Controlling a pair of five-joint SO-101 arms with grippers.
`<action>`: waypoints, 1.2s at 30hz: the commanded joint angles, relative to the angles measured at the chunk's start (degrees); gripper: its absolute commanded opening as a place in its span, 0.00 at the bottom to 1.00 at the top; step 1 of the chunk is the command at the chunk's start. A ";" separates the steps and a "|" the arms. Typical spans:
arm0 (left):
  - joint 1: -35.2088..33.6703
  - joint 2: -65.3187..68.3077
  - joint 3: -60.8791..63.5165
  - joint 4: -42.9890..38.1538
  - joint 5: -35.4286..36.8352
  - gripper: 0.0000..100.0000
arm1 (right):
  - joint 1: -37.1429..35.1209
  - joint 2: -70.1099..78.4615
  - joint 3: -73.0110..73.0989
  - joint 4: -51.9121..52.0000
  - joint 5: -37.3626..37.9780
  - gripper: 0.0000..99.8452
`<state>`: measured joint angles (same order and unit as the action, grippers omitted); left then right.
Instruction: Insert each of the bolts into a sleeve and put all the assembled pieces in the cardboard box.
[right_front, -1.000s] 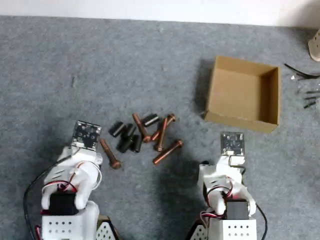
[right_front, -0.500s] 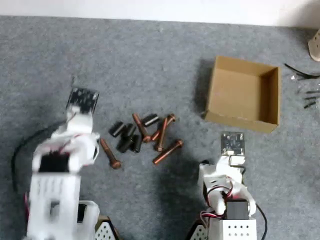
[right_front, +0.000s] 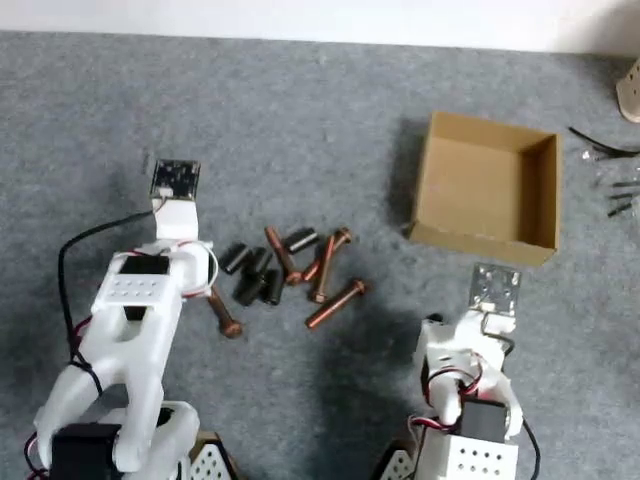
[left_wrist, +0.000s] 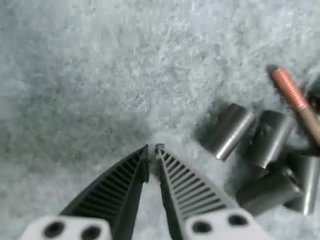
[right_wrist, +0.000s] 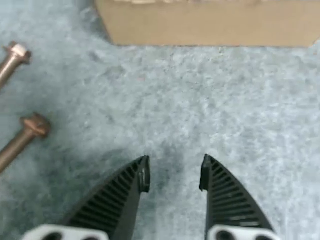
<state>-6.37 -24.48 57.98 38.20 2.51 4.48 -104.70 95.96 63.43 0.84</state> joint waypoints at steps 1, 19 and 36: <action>0.57 -1.01 -0.66 0.79 0.26 0.05 | 0.92 -0.66 2.07 0.48 8.09 0.16; -1.27 -1.27 -0.84 0.97 0.26 0.05 | -28.70 34.77 -28.26 -7.34 6.68 0.16; -3.47 -1.27 -1.01 0.79 0.35 0.05 | -43.38 108.18 -85.23 -9.63 -20.13 0.17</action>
<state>-9.01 -24.48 57.98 38.73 2.51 -35.25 -2.55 17.98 54.81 -14.73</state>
